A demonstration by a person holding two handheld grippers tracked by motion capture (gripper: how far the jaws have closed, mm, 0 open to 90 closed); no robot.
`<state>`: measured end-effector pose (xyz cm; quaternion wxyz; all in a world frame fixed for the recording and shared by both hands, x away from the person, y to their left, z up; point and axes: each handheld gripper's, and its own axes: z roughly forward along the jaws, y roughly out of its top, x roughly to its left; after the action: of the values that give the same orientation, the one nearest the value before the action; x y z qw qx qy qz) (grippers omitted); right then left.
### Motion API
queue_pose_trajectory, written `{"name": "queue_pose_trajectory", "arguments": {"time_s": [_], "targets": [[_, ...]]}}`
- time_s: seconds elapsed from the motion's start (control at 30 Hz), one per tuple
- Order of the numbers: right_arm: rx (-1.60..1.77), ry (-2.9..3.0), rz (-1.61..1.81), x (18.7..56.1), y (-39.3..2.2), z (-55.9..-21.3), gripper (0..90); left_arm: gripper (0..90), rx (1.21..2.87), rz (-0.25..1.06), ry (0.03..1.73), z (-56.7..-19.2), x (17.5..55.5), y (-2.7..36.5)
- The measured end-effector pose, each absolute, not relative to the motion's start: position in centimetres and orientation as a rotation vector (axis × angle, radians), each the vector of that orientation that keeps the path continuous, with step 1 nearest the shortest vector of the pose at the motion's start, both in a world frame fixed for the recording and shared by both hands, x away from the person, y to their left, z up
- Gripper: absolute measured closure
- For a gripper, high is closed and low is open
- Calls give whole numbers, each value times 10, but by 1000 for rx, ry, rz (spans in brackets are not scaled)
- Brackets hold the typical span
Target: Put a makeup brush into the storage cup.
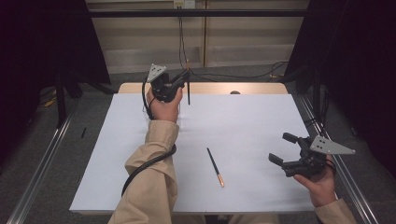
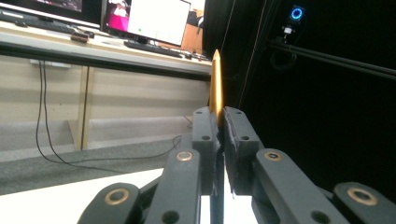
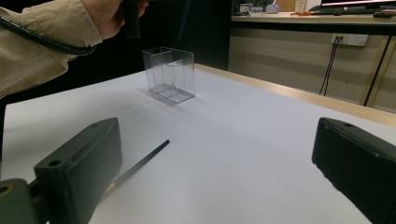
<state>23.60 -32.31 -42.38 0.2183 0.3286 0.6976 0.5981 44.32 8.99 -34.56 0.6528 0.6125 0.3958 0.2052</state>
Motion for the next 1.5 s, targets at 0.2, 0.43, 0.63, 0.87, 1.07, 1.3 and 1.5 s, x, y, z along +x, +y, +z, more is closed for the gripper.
{"name": "queue_pose_trajectory", "arguments": {"time_s": [0.2,0.43,0.63,0.87,1.07,1.3,1.5], "targets": [[907,1935,1654,236,-323,-424,11,840,1388,475,893,-344,444,95],[909,1938,1651,236,-323,-424,11,840,1374,487,884,-341,445,102],[909,1937,1651,236,-323,-425,11,840,1353,498,898,-339,447,108],[910,1937,1647,237,-323,-425,11,840,1352,524,902,-337,448,117],[906,1938,1650,237,-322,-425,11,839,1353,540,895,-338,449,122],[908,1942,1650,237,-322,-425,11,840,1352,548,900,-343,450,125],[908,1943,1652,237,-322,-425,11,839,1352,559,902,-347,450,128]]}}
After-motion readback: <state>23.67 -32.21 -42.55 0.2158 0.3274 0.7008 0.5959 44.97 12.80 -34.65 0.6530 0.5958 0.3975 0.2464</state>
